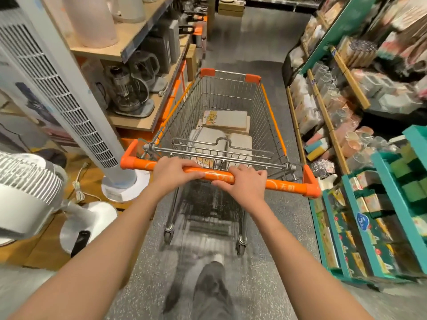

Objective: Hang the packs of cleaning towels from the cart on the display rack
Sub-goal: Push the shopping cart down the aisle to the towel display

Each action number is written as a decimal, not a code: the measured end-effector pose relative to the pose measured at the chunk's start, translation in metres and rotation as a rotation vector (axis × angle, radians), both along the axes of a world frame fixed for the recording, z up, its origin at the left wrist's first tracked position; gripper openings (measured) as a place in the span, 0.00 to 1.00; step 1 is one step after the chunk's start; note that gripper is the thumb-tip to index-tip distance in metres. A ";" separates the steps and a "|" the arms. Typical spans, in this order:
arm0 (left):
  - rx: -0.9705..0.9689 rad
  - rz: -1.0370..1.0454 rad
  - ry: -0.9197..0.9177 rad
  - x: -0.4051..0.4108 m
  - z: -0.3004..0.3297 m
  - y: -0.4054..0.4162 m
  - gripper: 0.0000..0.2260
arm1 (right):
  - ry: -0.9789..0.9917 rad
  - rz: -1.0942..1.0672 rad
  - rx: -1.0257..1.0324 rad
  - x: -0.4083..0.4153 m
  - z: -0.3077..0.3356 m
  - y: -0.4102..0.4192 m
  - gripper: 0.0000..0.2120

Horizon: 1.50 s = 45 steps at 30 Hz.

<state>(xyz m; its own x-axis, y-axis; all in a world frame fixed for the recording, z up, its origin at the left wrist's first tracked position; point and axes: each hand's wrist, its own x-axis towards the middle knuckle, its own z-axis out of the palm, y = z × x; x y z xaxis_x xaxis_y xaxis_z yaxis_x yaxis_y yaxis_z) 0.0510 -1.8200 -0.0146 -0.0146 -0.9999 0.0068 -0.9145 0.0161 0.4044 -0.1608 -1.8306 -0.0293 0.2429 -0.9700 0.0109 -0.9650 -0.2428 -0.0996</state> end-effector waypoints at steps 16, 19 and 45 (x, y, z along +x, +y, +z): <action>0.187 0.054 0.078 0.018 0.006 -0.227 0.16 | -0.105 0.044 0.074 0.011 0.004 -0.223 0.29; 0.219 0.070 0.085 0.022 0.008 -0.264 0.13 | -0.162 0.053 0.087 0.013 0.003 -0.260 0.26; 0.146 0.495 -0.210 -0.031 -0.011 -0.552 0.11 | -0.374 0.188 0.436 0.019 0.019 -0.549 0.13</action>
